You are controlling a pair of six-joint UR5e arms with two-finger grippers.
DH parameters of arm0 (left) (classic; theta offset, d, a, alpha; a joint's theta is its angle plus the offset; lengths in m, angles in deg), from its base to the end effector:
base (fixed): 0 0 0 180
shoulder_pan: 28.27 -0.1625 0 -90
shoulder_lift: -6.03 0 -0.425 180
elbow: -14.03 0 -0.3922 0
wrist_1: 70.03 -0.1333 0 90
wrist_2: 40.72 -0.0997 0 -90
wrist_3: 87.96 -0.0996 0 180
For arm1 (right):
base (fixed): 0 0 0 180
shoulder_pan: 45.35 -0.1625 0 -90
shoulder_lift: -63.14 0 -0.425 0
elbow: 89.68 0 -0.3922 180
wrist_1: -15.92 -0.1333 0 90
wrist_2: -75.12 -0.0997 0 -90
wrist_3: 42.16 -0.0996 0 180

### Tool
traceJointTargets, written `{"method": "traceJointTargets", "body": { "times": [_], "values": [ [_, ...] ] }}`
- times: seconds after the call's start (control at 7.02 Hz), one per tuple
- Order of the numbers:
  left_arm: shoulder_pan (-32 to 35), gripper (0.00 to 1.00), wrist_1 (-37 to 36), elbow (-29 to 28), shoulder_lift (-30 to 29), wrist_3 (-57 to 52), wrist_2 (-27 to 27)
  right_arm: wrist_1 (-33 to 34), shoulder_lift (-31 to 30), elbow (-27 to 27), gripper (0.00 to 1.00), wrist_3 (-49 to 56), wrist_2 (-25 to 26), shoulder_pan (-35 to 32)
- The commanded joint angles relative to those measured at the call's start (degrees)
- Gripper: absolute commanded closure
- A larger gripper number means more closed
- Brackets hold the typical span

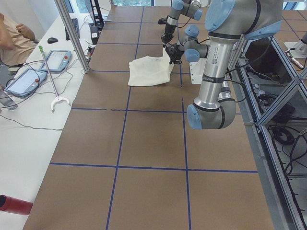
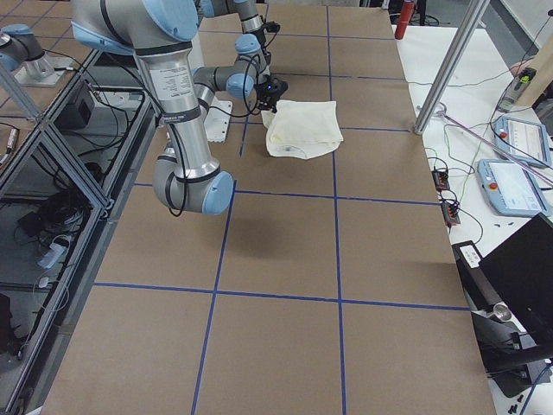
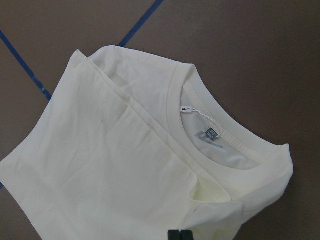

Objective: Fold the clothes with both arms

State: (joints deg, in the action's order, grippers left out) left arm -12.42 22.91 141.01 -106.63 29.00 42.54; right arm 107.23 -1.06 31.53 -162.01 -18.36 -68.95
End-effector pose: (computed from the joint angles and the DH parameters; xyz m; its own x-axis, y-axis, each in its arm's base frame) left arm 0.4372 -0.2749 0.1733 0.2265 -0.5323 -0.8157 0.5319 0.7691 -0.3543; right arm -0.4410 -0.3315 0.1898 0.2719 0.6609 0.6995 -0.5638 0.6984 -0.4408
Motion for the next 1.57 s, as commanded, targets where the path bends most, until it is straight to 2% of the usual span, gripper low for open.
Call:
{"method": "traceJointTargets", "body": {
  "times": [0.0, 0.14, 0.43, 0.57, 0.71, 0.86, 1.14, 1.43],
  "values": [
    [6.45, 1.0, -0.21, -6.97, -5.08, -5.49, 1.91, -0.26, 5.64, -6.66, 1.0, 1.46, -2.93, -5.82],
    [8.57, 1.0, 0.14, -10.58, -5.98, -8.74, 2.0, -0.52, 8.18, -10.0, 1.0, 3.11, -3.11, -7.23],
    [12.61, 1.0, 1.71, -14.02, -6.95, -12.35, 1.91, -0.79, 13.02, -17.64, 1.0, 4.88, -4.76, -9.87],
    [13.5, 1.0, 5.03, -18.13, -7.3, -13.68, 1.91, -2.27, 13.91, -21.33, 1.0, 5.67, -6.78, -11.28],
    [14.64, 1.0, 10.81, -22.7, -7.57, -14.12, 1.91, -7.68, 14.01, -25.2, 1.0, 6.37, -6.97, -11.9],
    [14.83, 1.0, 13.91, -25.7, -7.74, -14.22, 1.82, -8.86, 14.27, -26.71, 1.0, 6.55, -7.06, -11.99],
    [14.92, 1.0, 14.47, -27.31, -7.92, -16.13, 1.74, -8.96, 15.15, -28.56, 1.0, 6.64, -7.15, -12.0],
    [15.44, 1.0, 16.82, -30.37, -9.14, -16.41, 1.73, -11.49, 17.08, -33.48, 1.0, 6.73, -7.15, -12.0]
  ]
}}
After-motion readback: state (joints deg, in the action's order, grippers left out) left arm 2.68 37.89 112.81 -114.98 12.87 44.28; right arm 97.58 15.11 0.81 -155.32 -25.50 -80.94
